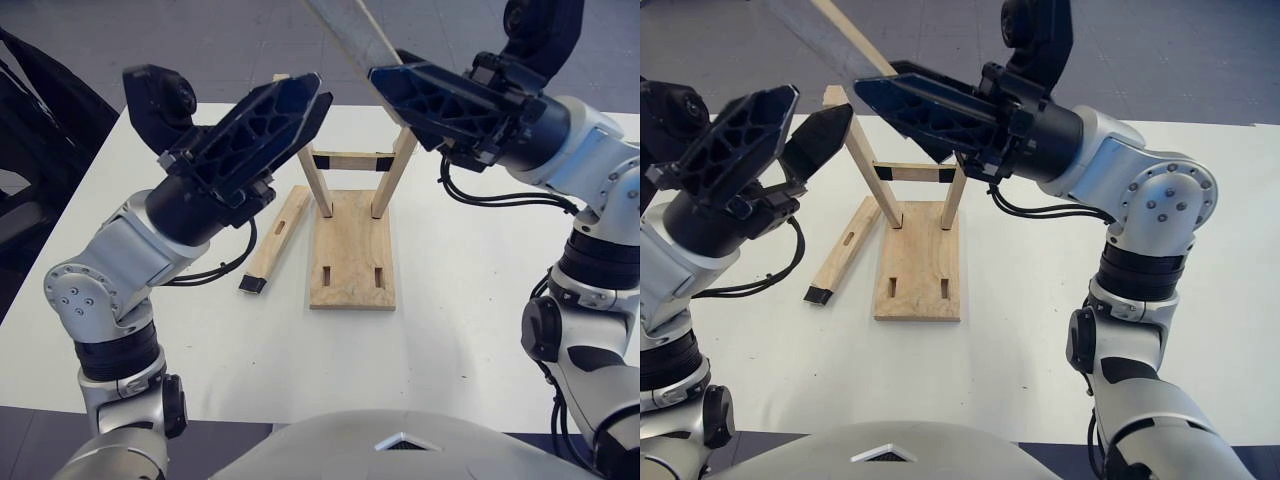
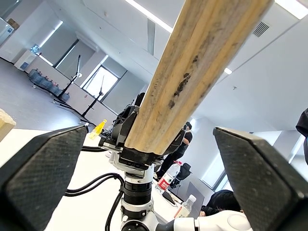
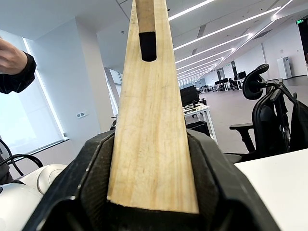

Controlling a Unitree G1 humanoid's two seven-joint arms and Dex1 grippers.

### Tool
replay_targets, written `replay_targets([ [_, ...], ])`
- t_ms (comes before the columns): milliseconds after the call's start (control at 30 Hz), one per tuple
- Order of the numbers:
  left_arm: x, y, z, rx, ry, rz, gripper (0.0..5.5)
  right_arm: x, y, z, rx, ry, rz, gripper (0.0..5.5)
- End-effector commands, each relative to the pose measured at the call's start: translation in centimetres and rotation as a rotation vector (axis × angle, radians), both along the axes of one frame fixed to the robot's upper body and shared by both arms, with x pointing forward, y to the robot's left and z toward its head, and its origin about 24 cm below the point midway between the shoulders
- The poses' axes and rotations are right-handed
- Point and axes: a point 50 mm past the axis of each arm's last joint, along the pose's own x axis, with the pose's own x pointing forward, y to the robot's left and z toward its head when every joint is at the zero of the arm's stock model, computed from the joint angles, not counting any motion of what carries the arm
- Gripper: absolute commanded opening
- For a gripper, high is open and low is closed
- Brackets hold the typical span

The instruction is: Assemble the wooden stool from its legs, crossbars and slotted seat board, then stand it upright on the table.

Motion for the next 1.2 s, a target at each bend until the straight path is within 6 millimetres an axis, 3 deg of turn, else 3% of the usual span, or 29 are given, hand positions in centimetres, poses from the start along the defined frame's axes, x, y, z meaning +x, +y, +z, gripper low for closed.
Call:
replay_targets([
  [33,-0.1,0.2,0.1,-0.003,-0.007,0.008,4.81,-0.1,-0.1,0.3,0.009,-0.018,-0.004,2.03],
  [700,0.3,0.0,0.6,-0.032,-0.020,0.013,4.81,0.0,0.2,0.1,-0.012,-0.018,-0.004,2.03],
  [900,0.6,0.3,1.2,-0.033,-0.034,0.026,4.81,-0.2,0.6,-1.3,-0.038,0.016,0.003,2.03],
  [1100,0.7,0.3,1.0,-0.028,-0.026,0.023,4.81,0.6,-0.6,0.9,-0.003,-0.056,-0.060,2.03],
  [1200,0.6,0.3,0.9,-0.029,-0.023,0.024,4.81,0.7,-0.7,0.8,-0.011,-0.057,-0.061,2.03],
])
